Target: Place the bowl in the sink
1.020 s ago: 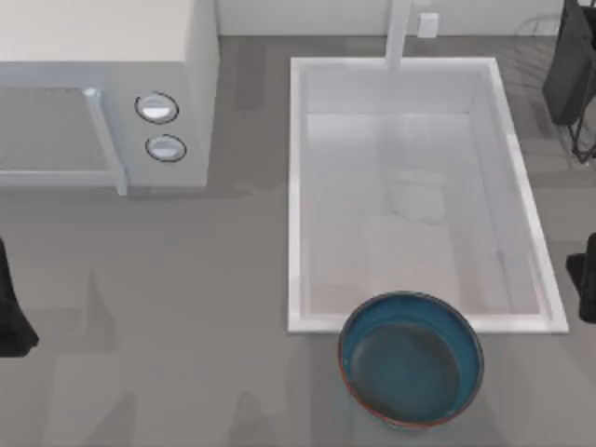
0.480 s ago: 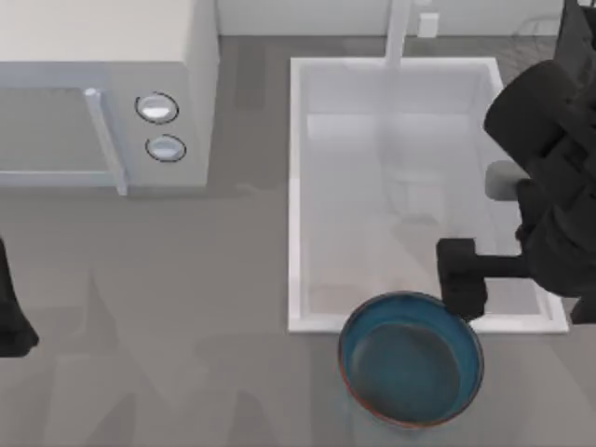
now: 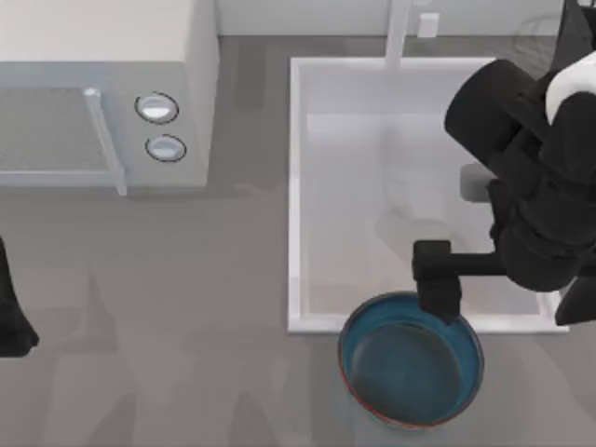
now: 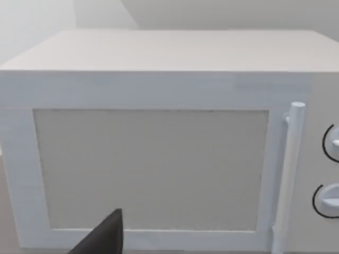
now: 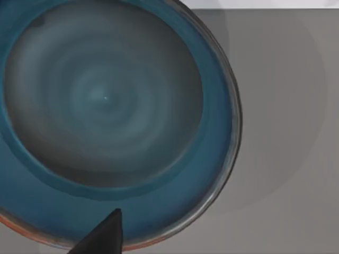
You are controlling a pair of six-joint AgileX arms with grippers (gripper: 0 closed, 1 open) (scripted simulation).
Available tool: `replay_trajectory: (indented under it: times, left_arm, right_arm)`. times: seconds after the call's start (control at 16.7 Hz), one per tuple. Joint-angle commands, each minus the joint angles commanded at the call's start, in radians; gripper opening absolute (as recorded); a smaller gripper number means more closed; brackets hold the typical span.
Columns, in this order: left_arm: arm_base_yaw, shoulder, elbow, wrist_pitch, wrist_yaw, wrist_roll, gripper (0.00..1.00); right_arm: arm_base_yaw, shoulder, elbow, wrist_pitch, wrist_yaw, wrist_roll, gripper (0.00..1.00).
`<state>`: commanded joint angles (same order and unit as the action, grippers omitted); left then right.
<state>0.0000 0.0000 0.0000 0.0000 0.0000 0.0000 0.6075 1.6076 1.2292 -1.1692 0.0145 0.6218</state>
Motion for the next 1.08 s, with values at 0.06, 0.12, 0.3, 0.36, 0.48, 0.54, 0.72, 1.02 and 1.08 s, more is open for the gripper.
replay_trajectory:
  times: [0.06, 0.12, 0.3, 0.36, 0.48, 0.54, 0.72, 1.02, 1.08]
  left_arm:
    - [0.0, 0.0, 0.0, 0.0, 0.0, 0.0, 1.0]
    - [0.0, 0.0, 0.0, 0.0, 0.0, 0.0, 1.0]
    - [0.0, 0.0, 0.0, 0.0, 0.0, 0.0, 1.0]
    - [0.0, 0.0, 0.0, 0.0, 0.0, 0.0, 1.0]
    - [0.0, 0.0, 0.0, 0.0, 0.0, 0.0, 1.0]
    - [0.0, 0.0, 0.0, 0.0, 0.0, 0.0, 1.0]
    - [0.0, 0.0, 0.0, 0.0, 0.0, 0.0, 1.0]
    - [0.0, 0.0, 0.0, 0.0, 0.0, 0.0, 1.0]
    - [0.0, 0.0, 0.0, 0.0, 0.0, 0.0, 1.0]
  right_arm:
    - [0.0, 0.001, -0.003, 0.003, 0.0, 0.0, 1.0]
    - [0.0, 0.006, -0.014, 0.016, 0.0, -0.001, 1.0]
    - [0.001, 0.04, -0.084, 0.117, 0.001, -0.002, 1.0]
    - [0.001, 0.057, -0.114, 0.17, 0.001, -0.002, 1.0]
    - [0.001, 0.092, -0.179, 0.28, 0.001, -0.001, 1.0]
    - [0.001, 0.108, -0.208, 0.326, 0.001, 0.0, 1.0]
    - [0.003, 0.14, -0.262, 0.399, 0.001, 0.002, 1.0]
    - [0.003, 0.141, -0.264, 0.403, 0.001, 0.002, 0.92]
    - [0.003, 0.141, -0.264, 0.403, 0.001, 0.002, 0.85]
